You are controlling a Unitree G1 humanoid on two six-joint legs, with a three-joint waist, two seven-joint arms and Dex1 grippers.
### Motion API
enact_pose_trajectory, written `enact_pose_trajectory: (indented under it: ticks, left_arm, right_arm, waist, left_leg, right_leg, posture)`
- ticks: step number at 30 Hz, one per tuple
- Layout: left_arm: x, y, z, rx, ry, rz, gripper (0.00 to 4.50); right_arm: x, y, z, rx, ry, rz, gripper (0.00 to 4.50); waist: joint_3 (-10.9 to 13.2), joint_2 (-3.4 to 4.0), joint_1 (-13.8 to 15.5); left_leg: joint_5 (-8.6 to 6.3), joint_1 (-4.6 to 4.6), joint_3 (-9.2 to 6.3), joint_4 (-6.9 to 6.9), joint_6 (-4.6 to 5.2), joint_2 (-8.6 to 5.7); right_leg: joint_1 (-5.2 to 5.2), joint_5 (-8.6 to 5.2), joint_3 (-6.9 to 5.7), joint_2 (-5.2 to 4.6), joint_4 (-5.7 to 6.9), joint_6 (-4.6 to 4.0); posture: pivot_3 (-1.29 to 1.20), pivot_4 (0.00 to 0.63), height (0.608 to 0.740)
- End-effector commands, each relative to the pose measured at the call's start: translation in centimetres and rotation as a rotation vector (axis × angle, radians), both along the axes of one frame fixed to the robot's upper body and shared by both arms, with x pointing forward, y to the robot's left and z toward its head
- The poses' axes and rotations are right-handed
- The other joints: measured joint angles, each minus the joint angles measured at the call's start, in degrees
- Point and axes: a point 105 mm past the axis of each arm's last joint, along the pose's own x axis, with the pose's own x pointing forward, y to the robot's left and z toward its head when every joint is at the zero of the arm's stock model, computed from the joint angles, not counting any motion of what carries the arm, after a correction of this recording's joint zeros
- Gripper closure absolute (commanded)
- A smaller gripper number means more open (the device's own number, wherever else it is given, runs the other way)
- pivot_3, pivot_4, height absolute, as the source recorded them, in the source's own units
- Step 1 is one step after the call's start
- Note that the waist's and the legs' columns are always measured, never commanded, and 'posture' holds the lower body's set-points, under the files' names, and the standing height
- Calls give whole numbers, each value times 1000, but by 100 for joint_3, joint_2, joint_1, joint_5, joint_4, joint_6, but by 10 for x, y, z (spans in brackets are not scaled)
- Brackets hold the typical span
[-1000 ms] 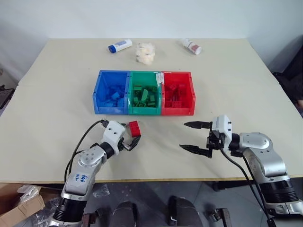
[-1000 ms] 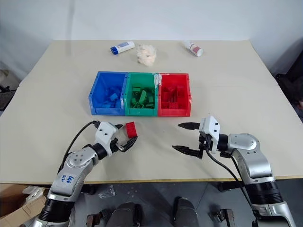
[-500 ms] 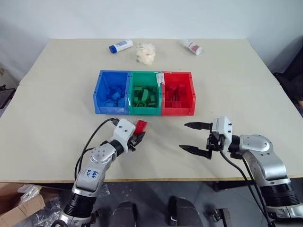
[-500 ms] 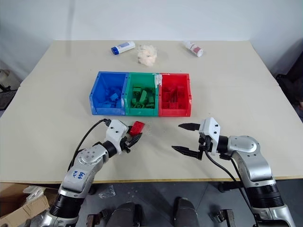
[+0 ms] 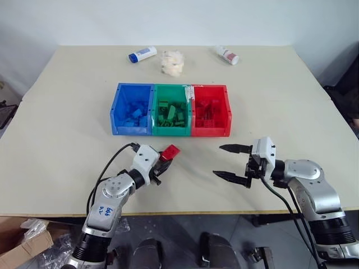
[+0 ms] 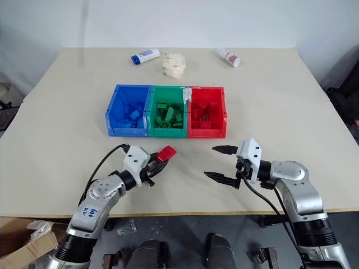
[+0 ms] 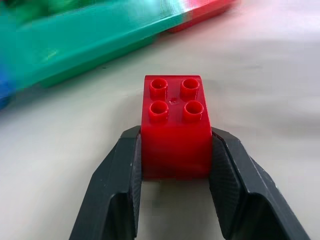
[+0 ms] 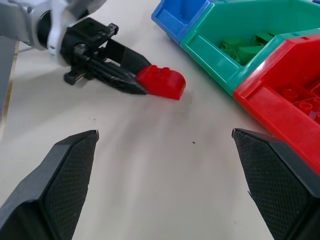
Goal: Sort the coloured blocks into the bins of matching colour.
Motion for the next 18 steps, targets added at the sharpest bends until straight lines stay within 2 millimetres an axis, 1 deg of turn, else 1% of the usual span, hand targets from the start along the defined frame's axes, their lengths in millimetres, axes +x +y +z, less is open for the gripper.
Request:
enact_pose_trajectory:
  ticks: [1,2,7,9,15,17,18]
  left_arm:
    - [-3,-16,26,-70,-121,-111,3011]
    - [-2,-18,29,-82,-136,-121,3011]
    - [23,-41,48,-122,-177,-167,3011]
    - [34,-55,57,-141,-204,-211,3011]
    - [70,-89,82,-183,-247,-264,3011]
    - [89,-102,96,-187,-248,-250,3011]
    - [98,-107,105,-195,-253,-230,2674]
  right_arm:
    - [-8,-8,16,41,-41,-16,0]
    - [-9,-9,16,47,-42,-25,0]
    - [-8,-20,28,146,-73,-150,0]
    - [-8,-23,33,193,-93,-200,0]
    - [-17,-19,35,239,-124,-267,0]
    - [-20,-17,35,252,-133,-291,0]
    - [-20,-17,36,256,-140,-302,0]
  waist:
    - [0,0,43]
    - [0,0,63]
    - [0,0,91]
    - [0,0,93]
    - [1,-2,93]
    - [3,-5,96]
    - [3,-6,95]
  left_leg:
    - [0,0,0,0,0,0]
    - [0,-1,1,1,1,-1]
    - [2,-2,-1,10,3,-2]
    - [2,-2,-1,9,3,-3]
    - [2,-10,-3,9,4,-6]
    - [2,-11,0,8,6,-8]
    - [2,-13,-2,9,8,-8]
  right_leg:
    - [0,0,0,0,-2,0]
    - [1,1,0,0,-3,1]
    - [4,1,0,0,0,2]
    - [5,2,0,0,0,4]
    - [5,5,-5,1,-11,8]
    - [5,7,-3,1,-20,13]
    - [9,8,-6,2,-29,14]
  posture:
    - [0,150,740]
    - [0,150,740]
    - [0,150,740]
    - [0,150,740]
    - [0,150,740]
    - [0,150,740]
    - [0,150,740]
